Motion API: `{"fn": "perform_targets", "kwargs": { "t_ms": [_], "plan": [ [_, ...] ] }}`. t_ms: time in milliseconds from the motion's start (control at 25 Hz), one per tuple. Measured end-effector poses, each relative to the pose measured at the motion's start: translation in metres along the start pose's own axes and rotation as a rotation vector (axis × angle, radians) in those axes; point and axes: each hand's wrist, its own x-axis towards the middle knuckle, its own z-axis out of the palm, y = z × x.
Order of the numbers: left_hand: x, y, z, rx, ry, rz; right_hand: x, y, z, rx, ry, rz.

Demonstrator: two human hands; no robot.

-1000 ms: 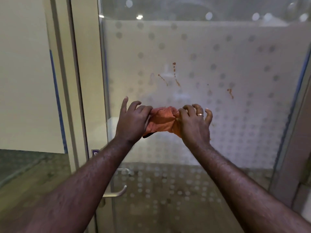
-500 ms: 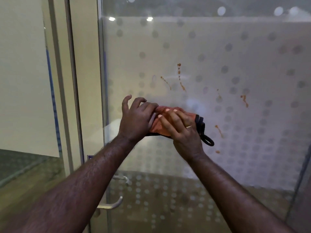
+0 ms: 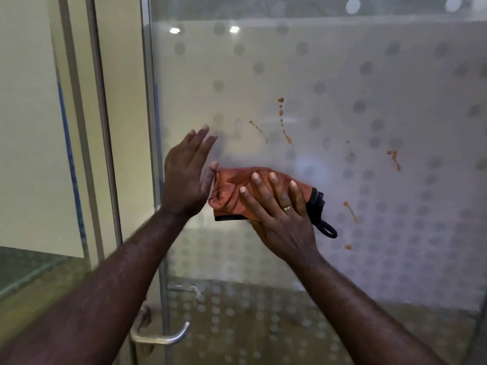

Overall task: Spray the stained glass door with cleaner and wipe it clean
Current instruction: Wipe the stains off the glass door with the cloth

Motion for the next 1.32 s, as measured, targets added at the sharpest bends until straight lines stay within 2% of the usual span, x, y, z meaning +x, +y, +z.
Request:
{"fn": "perform_targets", "kwargs": {
  "t_ms": [320, 400, 520, 680, 760, 840, 1000, 1080, 1200, 1320],
  "plan": [
    [-0.003, -0.034, 0.028, 0.016, 0.023, 0.063, 0.005, -0.001, 0.002, -0.089, 0.014, 0.057],
    [-0.004, -0.039, 0.033, 0.013, 0.042, 0.095, 0.006, 0.000, 0.001, -0.101, 0.050, 0.119],
    [-0.005, -0.046, 0.036, -0.001, 0.058, 0.142, 0.007, 0.001, -0.002, -0.132, 0.102, 0.342],
    [-0.007, -0.048, 0.037, -0.024, 0.064, 0.171, 0.000, -0.013, 0.001, -0.075, 0.118, 0.768],
    [-0.006, -0.048, 0.036, -0.039, 0.070, 0.177, -0.008, -0.032, 0.005, -0.052, 0.117, 0.892],
    [-0.006, -0.049, 0.036, -0.056, 0.078, 0.186, -0.017, -0.055, 0.010, -0.063, 0.096, 0.867],
    [-0.008, -0.052, 0.035, -0.105, 0.094, 0.168, -0.007, -0.088, 0.016, -0.059, 0.079, 0.491],
    [-0.008, -0.053, 0.036, -0.153, 0.104, 0.155, 0.024, -0.078, 0.014, -0.115, 0.132, 0.409],
    [-0.008, -0.053, 0.036, -0.147, 0.126, 0.149, 0.057, -0.033, 0.003, -0.222, 0.169, 0.499],
    [-0.008, -0.052, 0.037, -0.139, 0.127, 0.141, 0.048, 0.003, -0.009, -0.177, 0.177, 0.839]
  ]
}}
